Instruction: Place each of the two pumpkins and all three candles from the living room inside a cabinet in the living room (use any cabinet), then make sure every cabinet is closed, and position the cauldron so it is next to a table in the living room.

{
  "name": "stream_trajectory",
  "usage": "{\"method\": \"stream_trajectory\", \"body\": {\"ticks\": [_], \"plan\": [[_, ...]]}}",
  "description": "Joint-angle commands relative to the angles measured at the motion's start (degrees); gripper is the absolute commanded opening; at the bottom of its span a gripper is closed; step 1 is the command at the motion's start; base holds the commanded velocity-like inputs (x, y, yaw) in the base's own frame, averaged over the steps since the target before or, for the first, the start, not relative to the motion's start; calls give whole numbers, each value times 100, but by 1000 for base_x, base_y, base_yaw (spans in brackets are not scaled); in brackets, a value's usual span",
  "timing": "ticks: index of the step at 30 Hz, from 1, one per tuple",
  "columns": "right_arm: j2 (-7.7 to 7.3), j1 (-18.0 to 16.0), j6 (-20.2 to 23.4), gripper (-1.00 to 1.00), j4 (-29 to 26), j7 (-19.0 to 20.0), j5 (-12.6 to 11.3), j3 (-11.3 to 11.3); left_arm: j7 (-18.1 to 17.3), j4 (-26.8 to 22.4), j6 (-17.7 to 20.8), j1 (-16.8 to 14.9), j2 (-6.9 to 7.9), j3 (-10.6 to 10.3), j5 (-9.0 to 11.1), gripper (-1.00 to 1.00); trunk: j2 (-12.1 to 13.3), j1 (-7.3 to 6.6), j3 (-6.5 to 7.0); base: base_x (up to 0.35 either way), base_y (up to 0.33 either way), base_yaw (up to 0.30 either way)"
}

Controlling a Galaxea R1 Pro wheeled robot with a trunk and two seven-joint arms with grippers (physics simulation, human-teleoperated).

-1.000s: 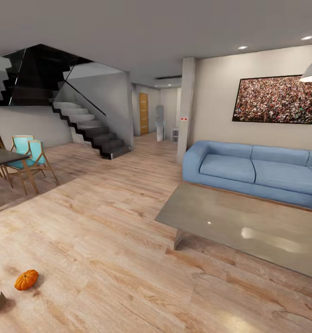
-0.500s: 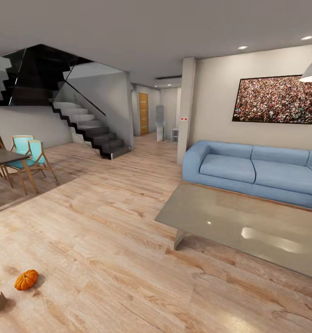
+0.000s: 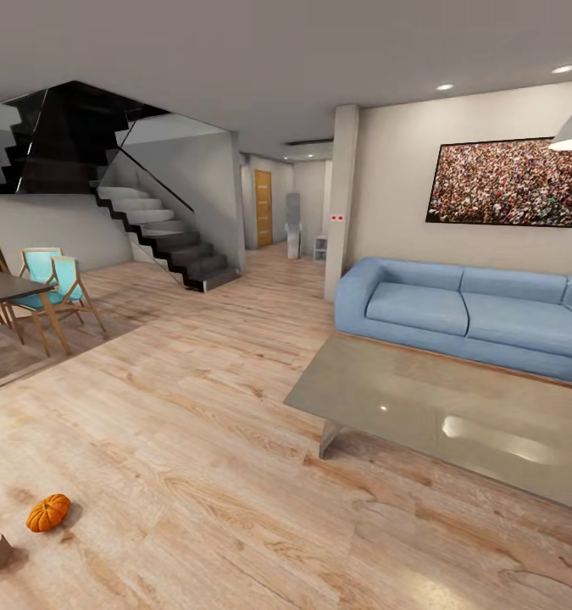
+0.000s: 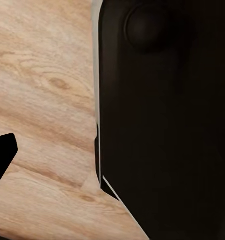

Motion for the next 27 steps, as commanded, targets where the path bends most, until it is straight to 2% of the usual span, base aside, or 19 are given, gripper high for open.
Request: {"method": "stream_trajectory", "body": {"ticks": [1,27], "plan": [[4,0,-74,100,0,0,0,0,0,0,0,0,-1,0,0,100,0,0,0,0,0,0],[-6,0,-77,100,0,0,0,0,0,0,0,0,-3,0,-4,100,0,0,0,0,0,0]]}}
